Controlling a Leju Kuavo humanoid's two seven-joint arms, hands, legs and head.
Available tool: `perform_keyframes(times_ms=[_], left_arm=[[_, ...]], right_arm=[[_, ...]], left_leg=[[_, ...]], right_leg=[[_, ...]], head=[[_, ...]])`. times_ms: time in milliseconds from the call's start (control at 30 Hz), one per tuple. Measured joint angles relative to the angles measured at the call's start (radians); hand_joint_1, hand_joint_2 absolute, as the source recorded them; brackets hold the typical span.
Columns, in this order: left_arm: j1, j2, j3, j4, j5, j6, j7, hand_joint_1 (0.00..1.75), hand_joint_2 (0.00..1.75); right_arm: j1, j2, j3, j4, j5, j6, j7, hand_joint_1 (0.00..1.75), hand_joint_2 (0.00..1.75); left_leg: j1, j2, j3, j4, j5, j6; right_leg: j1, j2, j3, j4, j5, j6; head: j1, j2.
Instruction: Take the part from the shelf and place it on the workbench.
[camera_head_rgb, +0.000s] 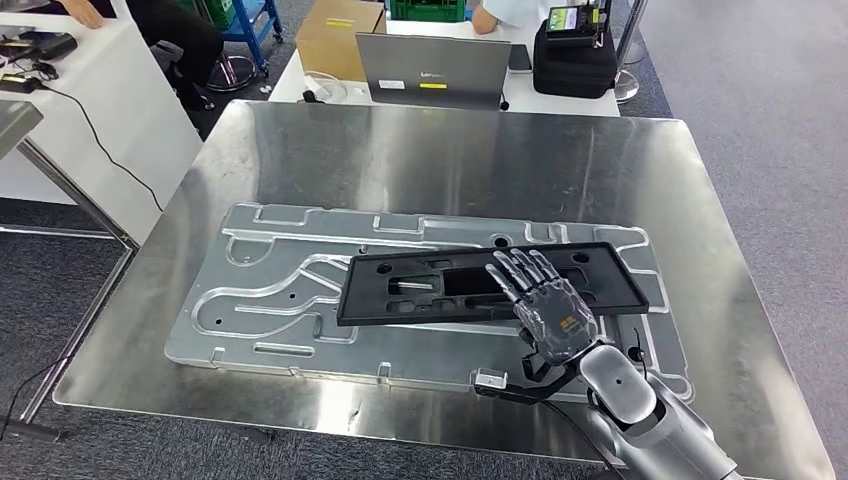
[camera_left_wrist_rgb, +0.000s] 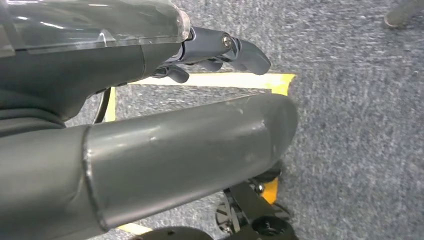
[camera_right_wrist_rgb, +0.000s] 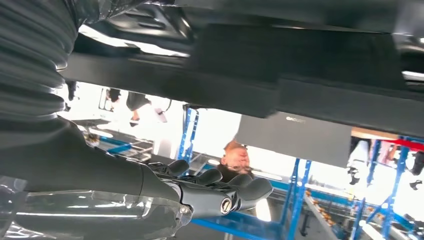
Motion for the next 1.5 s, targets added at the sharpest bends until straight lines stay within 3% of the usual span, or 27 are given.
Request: perform_keyframes(times_ms=[67,133,267,300,400,433,467,567,600,667,733,800,833,900,967,1000,1067,1100,1133,1200,1233,1300,1333,1367,1433,1467,1500], left_arm=[[0.0,0.002,0.0,0.002,0.0,-0.002,0.0,0.0,0.0],[0.0,0.004,0.0,0.005,0.0,-0.005,0.0,0.0,0.0],[-0.005,0.008,0.0,0.007,0.0,-0.008,0.0,0.0,0.0],[-0.006,0.008,0.0,0.007,0.0,-0.009,0.0,0.0,0.0],[-0.003,0.009,0.0,0.008,0.0,-0.01,0.0,0.0,0.0],[-0.004,0.009,0.0,0.009,0.0,-0.01,0.0,0.0,0.0],[-0.004,0.009,0.0,0.01,0.0,-0.01,0.0,0.0,0.0],[-0.004,0.009,0.0,0.012,0.0,-0.01,0.0,0.0,0.0],[-0.004,0.009,0.001,0.012,0.0,-0.01,0.0,0.0,0.0],[-0.003,0.009,0.001,0.014,0.0,-0.01,0.0,0.0,0.0],[-0.004,0.009,0.001,0.015,0.0,-0.011,0.0,0.0,0.0],[-0.004,0.009,0.002,0.017,0.0,-0.013,0.001,0.0,0.0],[-0.004,0.009,0.002,0.018,0.0,-0.014,0.001,0.0,0.0],[-0.004,0.012,0.003,0.02,0.0,-0.016,0.002,0.0,0.0],[-0.002,0.014,0.004,0.023,0.0,-0.017,0.004,0.0,0.0],[-0.002,0.015,0.004,0.024,0.0,-0.017,0.005,0.0,0.0],[-0.001,0.017,0.004,0.026,0.0,-0.017,0.008,0.0,0.0],[-0.001,0.019,0.004,0.027,0.0,-0.017,0.009,0.0,0.0],[-0.001,0.02,0.004,0.028,0.0,-0.017,0.01,0.0,0.0],[-0.001,0.023,0.004,0.03,0.0,-0.017,0.012,0.0,0.0],[-0.002,0.024,0.004,0.03,-0.001,-0.017,0.013,0.0,0.0],[-0.005,0.026,0.004,0.03,-0.001,-0.017,0.013,0.0,0.0],[-0.007,0.027,0.004,0.031,-0.002,-0.017,0.013,0.0,0.0],[-0.007,0.027,0.004,0.031,-0.003,-0.017,0.013,0.0,0.0],[-0.006,0.028,0.004,0.031,-0.006,-0.017,0.013,0.0,0.0],[-0.005,0.028,0.004,0.031,-0.007,-0.017,0.014,0.0,0.0],[-0.004,0.028,0.004,0.031,-0.008,-0.017,0.014,0.0,0.0]], right_arm=[[0.003,0.0,0.0,0.0,0.0,0.0,-0.001,0.0,1.75],[0.008,0.001,-0.001,0.001,0.001,0.0,-0.003,0.0,1.75],[0.013,0.002,-0.007,0.0,0.002,-0.004,-0.01,0.0,1.75],[0.015,0.002,-0.008,0.0,0.002,-0.004,-0.011,0.0,1.75],[0.023,0.003,-0.008,0.001,0.003,-0.004,-0.012,0.0,1.75],[0.027,0.004,-0.008,0.001,0.003,-0.004,-0.011,0.0,1.75],[0.029,0.004,-0.008,0.002,0.003,-0.004,-0.011,0.0,1.75],[0.034,0.004,-0.009,0.002,0.003,-0.004,-0.011,0.0,1.75],[0.035,0.004,-0.009,0.003,0.003,-0.004,-0.011,0.0,1.75],[0.039,0.004,-0.009,0.005,0.003,-0.004,-0.011,0.0,1.75],[0.039,0.004,-0.009,0.005,0.003,-0.005,-0.011,0.0,1.75],[0.038,0.004,-0.011,0.005,0.004,-0.006,-0.012,0.0,1.75],[0.037,0.004,-0.012,0.005,0.004,-0.007,-0.012,0.0,1.75],[0.037,0.004,-0.013,0.005,0.005,-0.008,-0.012,0.0,1.75],[0.037,0.005,-0.013,0.005,0.005,-0.008,-0.014,0.0,1.75],[0.038,0.006,-0.013,0.005,0.006,-0.008,-0.015,0.0,1.75],[0.041,0.007,-0.013,0.005,0.006,-0.009,-0.017,0.0,1.75],[0.043,0.008,-0.013,0.005,0.006,-0.009,-0.017,0.0,1.75],[0.045,0.008,-0.013,0.005,0.006,-0.009,-0.017,0.0,1.75],[0.05,0.009,-0.013,0.005,0.006,-0.009,-0.019,0.0,1.75],[0.052,0.009,-0.013,0.005,0.007,-0.009,-0.02,0.0,1.75],[0.053,0.009,-0.014,0.004,0.008,-0.011,-0.022,0.0,1.75],[0.054,0.009,-0.014,0.003,0.008,-0.012,-0.022,0.0,1.75],[0.055,0.009,-0.014,0.003,0.009,-0.013,-0.023,0.0,1.75],[0.06,0.009,-0.014,0.002,0.01,-0.014,-0.024,0.0,1.75],[0.064,0.008,-0.014,0.002,0.011,-0.015,-0.024,0.0,1.75],[0.069,0.008,-0.014,0.002,0.013,-0.015,-0.023,0.0,1.75]], left_leg=[[0.002,0.001,-0.04,0.126,-0.075,-0.006],[0.003,0.001,-0.031,0.157,-0.088,-0.008],[0.0,0.0,0.143,-0.11,-0.004,0.003],[-0.002,-0.001,0.156,-0.138,0.002,0.008],[-0.007,0.0,0.14,-0.14,0.028,0.028],[-0.006,0.003,0.131,-0.142,0.041,0.037],[-0.005,0.005,0.121,-0.145,0.055,0.046],[-0.007,0.011,0.077,-0.143,0.091,0.059],[-0.008,0.012,0.061,-0.14,0.1,0.059],[-0.012,0.013,0.031,-0.131,0.115,0.057],[-0.013,0.012,0.008,-0.118,0.125,0.053],[-0.015,0.012,-0.006,-0.108,0.135,0.045],[-0.014,0.012,-0.009,-0.106,0.141,0.039],[-0.013,0.011,-0.011,-0.109,0.153,0.025],[-0.011,0.009,-0.025,-0.091,0.125,0.013],[-0.01,0.008,-0.038,-0.056,0.085,0.008],[-0.005,0.007,-0.071,0.061,-0.018,-0.001],[-0.003,0.007,-0.083,0.124,-0.049,-0.005],[-0.002,0.007,-0.082,0.166,-0.054,-0.009],[0.002,0.008,-0.034,0.153,-0.002,-0.011],[0.003,0.007,0.016,0.096,0.024,-0.01],[0.001,0.006,0.129,-0.058,0.022,-0.002],[-0.002,0.006,0.164,-0.112,0.008,0.004],[-0.005,0.005,0.179,-0.142,-0.001,0.011],[-0.006,0.007,0.167,-0.15,0.014,0.028],[-0.004,0.01,0.156,-0.151,0.028,0.039],[-0.003,0.013,0.142,-0.154,0.043,0.048]], right_leg=[[0.002,-0.002,-0.017,0.0,0.013,-0.003],[0.003,-0.003,-0.035,0.002,0.026,-0.001],[0.004,-0.003,-0.059,0.003,0.057,0.017],[0.005,-0.003,-0.06,0.002,0.064,0.024],[0.002,-0.002,-0.062,-0.01,0.085,0.045],[0.0,-0.001,-0.068,-0.004,0.073,0.05],[-0.001,0.0,-0.08,0.018,0.041,0.054],[-0.001,0.001,-0.134,0.201,-0.112,0.06],[-0.001,0.001,-0.14,0.258,-0.135,0.062],[0.0,0.001,-0.104,0.274,-0.117,0.059],[0.002,0.001,-0.001,0.154,-0.081,0.049],[0.01,0.001,0.087,0.026,-0.08,0.037],[0.014,0.001,0.105,-0.005,-0.086,0.032],[0.016,0.0,0.103,-0.018,-0.075,0.02],[0.011,-0.004,0.088,-0.027,-0.054,0.003],[0.007,-0.006,0.076,-0.03,-0.041,-0.004],[0.009,-0.008,0.046,-0.03,-0.017,-0.01],[0.009,-0.008,0.029,-0.029,-0.005,-0.009],[0.009,-0.009,0.012,-0.027,0.007,-0.008],[0.009,-0.01,-0.022,-0.021,0.03,-0.002],[0.008,-0.01,-0.037,-0.016,0.04,0.002],[0.01,-0.01,-0.057,-0.007,0.057,0.012],[0.011,-0.011,-0.061,-0.005,0.066,0.018],[0.01,-0.011,-0.062,-0.006,0.076,0.024],[0.008,-0.011,-0.065,-0.012,0.091,0.037],[0.007,-0.009,-0.073,0.0,0.072,0.042],[0.006,-0.006,-0.085,0.029,0.033,0.045]], head=[[0.0,0.0],[0.0,0.0],[0.0,0.0],[0.0,0.0],[0.0,0.0],[0.0,0.0],[0.0,0.0],[0.001,0.0],[0.001,0.0],[0.0,0.0],[0.001,0.0],[0.0,0.0],[0.0,0.0],[0.001,0.0],[0.001,0.0],[0.0,0.0],[0.0,0.0],[0.0,0.0],[0.0,0.0],[0.0,0.0],[0.0,0.0],[0.0,0.0],[0.0,0.0],[0.0,0.0],[0.0,0.0],[0.0,0.0],[0.0,0.0]])
